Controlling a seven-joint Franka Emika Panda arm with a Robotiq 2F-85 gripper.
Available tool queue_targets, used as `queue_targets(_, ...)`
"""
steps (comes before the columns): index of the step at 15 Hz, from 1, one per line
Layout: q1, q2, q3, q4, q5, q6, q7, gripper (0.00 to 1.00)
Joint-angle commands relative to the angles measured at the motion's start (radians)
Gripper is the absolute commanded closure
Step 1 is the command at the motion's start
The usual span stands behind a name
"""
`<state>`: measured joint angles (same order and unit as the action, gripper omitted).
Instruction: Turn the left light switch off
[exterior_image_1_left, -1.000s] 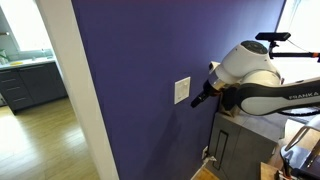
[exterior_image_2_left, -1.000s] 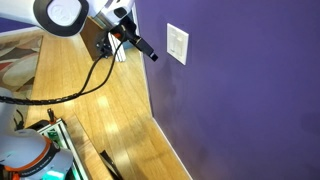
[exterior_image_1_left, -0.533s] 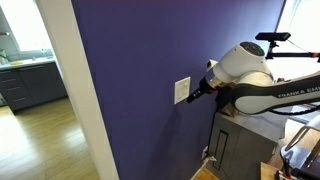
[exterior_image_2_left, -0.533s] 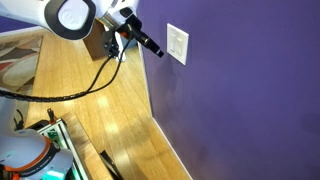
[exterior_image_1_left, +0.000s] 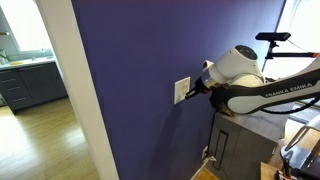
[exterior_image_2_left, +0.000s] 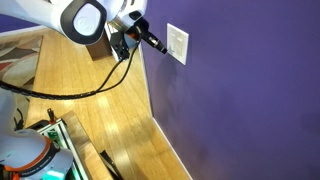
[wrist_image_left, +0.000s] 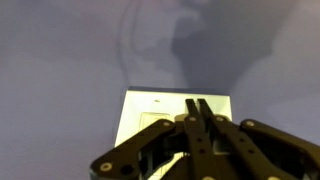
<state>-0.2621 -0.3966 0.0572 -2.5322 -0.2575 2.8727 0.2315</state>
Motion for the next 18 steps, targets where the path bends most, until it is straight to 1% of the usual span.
queue_targets(1, 0.001, 0.042, -0.012, 0.025, 0.022, 0.038, -0.014, 1.00)
queue_targets(9, 0.022, 0.084, -0.033, 0.052, 0.032, 0.050, -0.016, 1.00)
queue_targets(14, 0.047, 0.104, -0.044, 0.057, 0.075, 0.052, -0.041, 1.00)
queue_targets(18, 0.061, 0.119, -0.053, 0.065, 0.101, 0.080, -0.061, 1.00)
